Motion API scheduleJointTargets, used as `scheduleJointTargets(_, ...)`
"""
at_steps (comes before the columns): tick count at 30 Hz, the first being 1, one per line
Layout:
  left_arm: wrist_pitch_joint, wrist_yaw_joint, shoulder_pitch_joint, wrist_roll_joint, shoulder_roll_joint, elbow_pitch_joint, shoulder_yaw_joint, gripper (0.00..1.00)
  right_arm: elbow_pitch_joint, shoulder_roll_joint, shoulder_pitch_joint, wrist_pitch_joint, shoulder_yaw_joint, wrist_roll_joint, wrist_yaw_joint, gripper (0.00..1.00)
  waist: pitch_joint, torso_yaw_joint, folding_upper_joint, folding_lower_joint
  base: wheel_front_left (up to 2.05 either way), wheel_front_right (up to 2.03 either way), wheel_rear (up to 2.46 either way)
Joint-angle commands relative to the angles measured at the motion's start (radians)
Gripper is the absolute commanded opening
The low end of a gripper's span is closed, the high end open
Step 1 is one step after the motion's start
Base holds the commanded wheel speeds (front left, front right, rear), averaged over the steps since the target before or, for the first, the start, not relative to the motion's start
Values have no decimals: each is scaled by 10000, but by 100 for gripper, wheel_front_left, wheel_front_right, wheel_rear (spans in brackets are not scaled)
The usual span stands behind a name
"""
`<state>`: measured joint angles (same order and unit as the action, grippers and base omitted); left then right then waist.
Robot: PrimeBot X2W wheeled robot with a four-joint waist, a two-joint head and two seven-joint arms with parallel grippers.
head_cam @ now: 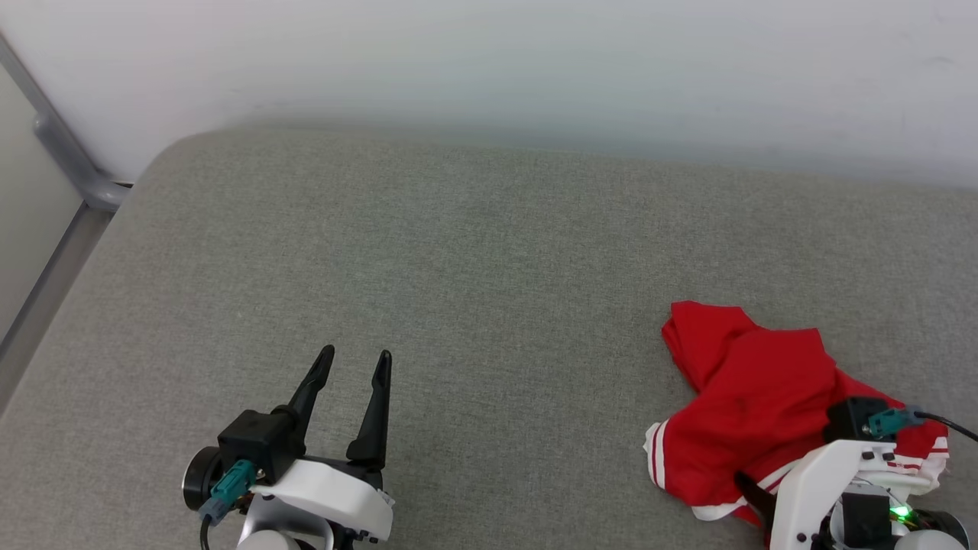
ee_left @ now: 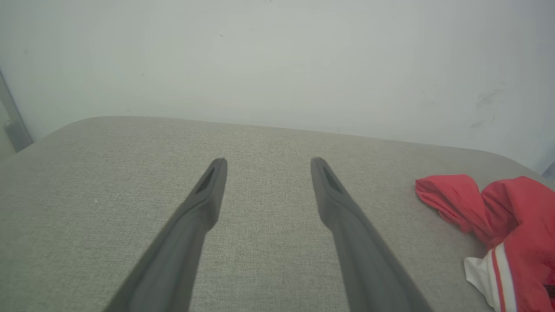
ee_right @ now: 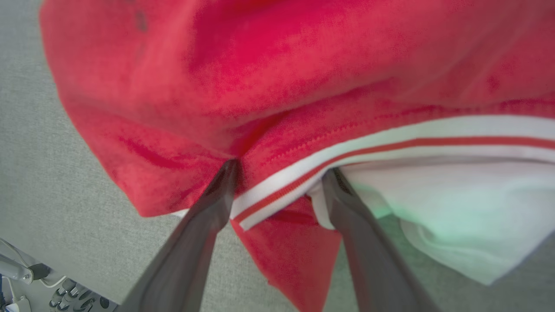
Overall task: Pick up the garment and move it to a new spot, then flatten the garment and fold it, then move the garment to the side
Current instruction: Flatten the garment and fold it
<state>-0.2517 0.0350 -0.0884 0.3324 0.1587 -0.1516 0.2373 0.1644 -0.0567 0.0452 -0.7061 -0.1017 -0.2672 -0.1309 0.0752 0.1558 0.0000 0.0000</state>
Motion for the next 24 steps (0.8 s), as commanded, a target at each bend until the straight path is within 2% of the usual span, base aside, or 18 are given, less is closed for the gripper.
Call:
scheduleJointTargets(1,-64,-6,-92,50,-2,-31,-18,100,53,-10,161,53,85,-139,3,14,10,26,0,0,0,0,0)
scheduleJointTargets(2,-73,-13,-99,36,2,-48,-28,100,4,-70,235,186,142,-140,3,0,14,30,0,0,0,0,0)
scheduleJointTargets(8,-90,-30,-166,40,27,-82,-48,100,-479,-333,863,1460,655,-49,3,0,-20,-82,0,0,0,0,0)
scheduleJointTargets(13,-101,-6,-231,37,49,-47,-24,100,-827,-352,1575,2191,1730,-20,3,0,29,-245,0,0,0,0,0)
scheduleJointTargets(19,-113,36,-404,86,83,-1,-46,100,-926,-465,2599,2421,3451,-457,3,0,278,-361,0,0,0,0,0)
scheduleJointTargets(24,-116,80,-561,112,74,39,-10,100,-417,-640,3527,2310,3993,-670,3,0,618,-341,0,0,0,0,0)
